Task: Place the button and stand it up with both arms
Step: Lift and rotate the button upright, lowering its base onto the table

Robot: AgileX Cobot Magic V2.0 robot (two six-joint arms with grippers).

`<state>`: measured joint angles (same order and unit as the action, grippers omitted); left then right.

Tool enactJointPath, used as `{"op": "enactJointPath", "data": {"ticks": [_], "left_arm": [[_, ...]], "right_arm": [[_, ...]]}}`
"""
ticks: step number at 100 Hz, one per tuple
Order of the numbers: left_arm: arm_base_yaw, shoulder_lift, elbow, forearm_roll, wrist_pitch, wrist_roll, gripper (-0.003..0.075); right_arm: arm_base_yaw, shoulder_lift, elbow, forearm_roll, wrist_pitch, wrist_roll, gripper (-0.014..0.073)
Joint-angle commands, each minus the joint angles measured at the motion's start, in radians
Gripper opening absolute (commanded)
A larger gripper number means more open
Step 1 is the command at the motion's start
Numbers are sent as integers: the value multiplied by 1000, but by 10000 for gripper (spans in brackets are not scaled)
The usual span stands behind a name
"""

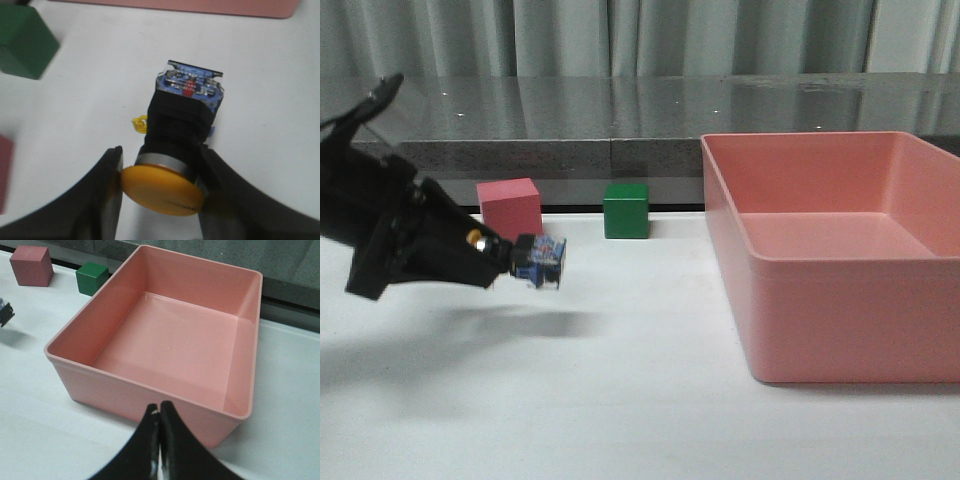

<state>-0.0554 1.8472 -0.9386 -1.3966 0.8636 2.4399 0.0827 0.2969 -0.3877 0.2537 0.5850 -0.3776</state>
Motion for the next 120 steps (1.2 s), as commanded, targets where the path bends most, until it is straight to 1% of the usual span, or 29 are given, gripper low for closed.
{"op": "enactJointPath", "data": {"ticks": [1, 8, 11, 12, 18, 32, 35, 37, 38, 40, 41, 45, 46, 47, 48, 50, 58, 62, 72, 89, 97, 120], "left_arm": [[-25, -136, -62, 69, -85, -105, -19], [-65, -199, -101, 249, -190, -236, -18], [-84, -219, -119, 330, -209, -289, -18], [-94, -232, -128, 392, -213, -315, -18], [-135, -254, -168, 531, -207, -422, -18], [-258, -264, -270, 929, -150, -685, -18], [-286, -258, -288, 1041, -140, -741, -19], [-321, -254, -304, 1133, -132, -819, -18], [-321, -252, -308, 1156, -132, -819, -19], [-341, -248, -318, 1227, -127, -871, -18], [-348, -248, -321, 1227, -127, -888, -18], [-389, -236, -337, 1388, -119, -992, -18], [-395, -236, -339, 1388, -118, -1008, -18], [-407, -230, -341, 1452, -117, -1041, -18], [-413, -230, -345, 1452, -117, -1057, -18], [-438, -223, -348, 1532, -115, -1103, -19], [-489, -202, -351, 1710, -112, -1235, -18], [-515, -191, -351, 1768, -101, -1279, -18], [-564, -149, -351, 1886, -50, -1334, -18], [-610, -65, -351, 2010, 22, -1439, -19], [-612, -34, -351, 2037, 22, -1492, -19], [-612, -8, -351, 2043, 7, -1538, -14]], "right_arm": [[-7, 9, -28, 16, -76, -1, -76], [-7, 9, -28, 16, -77, -1, -76], [-7, 9, -28, 16, -77, -1, -76], [-7, 9, -28, 16, -77, -1, -76], [-7, 9, -28, 16, -78, -1, -76], [-7, 9, -28, 16, -84, -1, -76], [-7, 9, -28, 16, -84, -1, -76], [-7, 9, -28, 16, -84, -1, -76], [-7, 9, -28, 16, -84, -1, -76], [-7, 9, -28, 16, -84, -1, -76], [-7, 9, -28, 16, -84, -1, -76], [-7, 9, -28, 16, -84, -1, -76], [-7, 9, -28, 16, -84, -1, -76], [-7, 9, -28, 16, -84, -1, -76], [-7, 9, -28, 16, -84, -1, -76], [-7, 9, -28, 16, -84, -1, -76], [-7, 9, -28, 16, -84, -1, -76], [-7, 9, -28, 16, -84, -1, -76], [-7, 9, -28, 16, -84, -1, -76], [-7, 9, -28, 16, -84, -1, -76], [-7, 9, -28, 16, -84, -1, -76], [-7, 9, -28, 16, -84, -1, -76]]}}
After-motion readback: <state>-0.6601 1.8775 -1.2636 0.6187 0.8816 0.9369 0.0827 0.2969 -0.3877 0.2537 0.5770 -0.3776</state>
